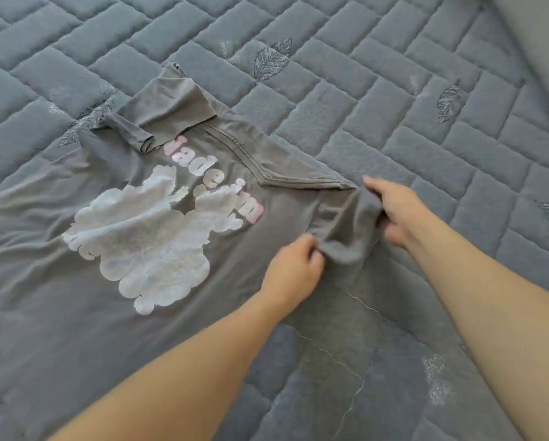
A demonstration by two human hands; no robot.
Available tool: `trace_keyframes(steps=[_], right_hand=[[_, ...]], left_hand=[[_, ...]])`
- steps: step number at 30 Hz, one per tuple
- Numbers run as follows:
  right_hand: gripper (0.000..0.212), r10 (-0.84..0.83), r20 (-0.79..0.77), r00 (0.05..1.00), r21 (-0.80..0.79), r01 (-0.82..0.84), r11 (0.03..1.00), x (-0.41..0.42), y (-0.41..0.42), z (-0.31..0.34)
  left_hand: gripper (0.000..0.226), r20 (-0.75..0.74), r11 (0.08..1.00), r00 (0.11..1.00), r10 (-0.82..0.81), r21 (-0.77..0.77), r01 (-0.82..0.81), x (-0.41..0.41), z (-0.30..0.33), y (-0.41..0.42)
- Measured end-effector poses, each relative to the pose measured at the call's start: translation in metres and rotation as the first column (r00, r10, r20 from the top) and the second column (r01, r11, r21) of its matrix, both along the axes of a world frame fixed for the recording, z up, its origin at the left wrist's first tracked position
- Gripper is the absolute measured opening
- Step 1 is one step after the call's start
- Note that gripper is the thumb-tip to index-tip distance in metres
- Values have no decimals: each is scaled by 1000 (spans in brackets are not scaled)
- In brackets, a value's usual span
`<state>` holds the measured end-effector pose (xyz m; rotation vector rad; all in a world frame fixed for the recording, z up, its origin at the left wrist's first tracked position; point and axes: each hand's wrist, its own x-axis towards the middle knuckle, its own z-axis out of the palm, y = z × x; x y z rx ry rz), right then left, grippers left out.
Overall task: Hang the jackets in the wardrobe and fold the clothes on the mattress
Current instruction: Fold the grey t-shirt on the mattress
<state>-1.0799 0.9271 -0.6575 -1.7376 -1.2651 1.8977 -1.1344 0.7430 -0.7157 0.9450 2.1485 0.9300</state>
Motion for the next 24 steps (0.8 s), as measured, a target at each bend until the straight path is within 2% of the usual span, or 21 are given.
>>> trace_keyframes(steps=[1, 2, 3, 4, 5, 6, 7, 9, 11, 13, 16, 24], right_hand=[[19, -23, -131, 991, -8, 22, 1000, -15, 0, 7], [23, -22, -211, 977, 12, 26, 1000, -32, -3, 12], [25, 26, -202, 979, 83, -9, 996, -46, -7, 13], [26, 124, -93, 988, 205, -103, 973, -60, -13, 9], [29, 237, 139, 961, 335, -271, 902, -71, -18, -1], [40, 289, 425, 858, 405, -465, 787, -77, -25, -14], [52, 284, 630, 723, 414, -622, 664, -83, -35, -28], [68, 255, 784, 565, 416, -785, 459, -93, -56, -54], [71, 240, 864, 442, 361, -877, 316, -99, -74, -85], [71, 167, 892, 420, 364, -887, 283, -99, -83, -112], [71, 69, 890, 450, 417, -866, 275, -98, -83, -136], [69, 42, 881, 472, 451, -862, 232, -99, -83, -143]], left_hand=[[12, 277, 968, 931, 238, 12, -251, -14, 8, 3], [15, 426, 899, 812, 400, -11, -438, -30, 13, 2], [14, 460, 852, 746, 481, -43, -522, -47, 16, -2], [12, 398, 842, 757, 519, -86, -532, -63, 18, -9], [20, 270, 848, 804, 529, -137, -512, -78, 16, -17], [35, 70, 848, 856, 513, -194, -493, -91, 12, -26], [49, -128, 848, 874, 468, -215, -485, -104, 6, -33], [61, -355, 881, 880, 316, -235, -411, -124, -9, -42], [66, -447, 894, 889, 100, -352, -278, -130, -30, -49], [71, -550, 869, 835, -23, -423, -255, -130, -55, -58], [78, -610, 853, 791, -43, -434, -289, -131, -77, -56], [81, -598, 843, 799, -63, -460, -277, -133, -82, -59]])
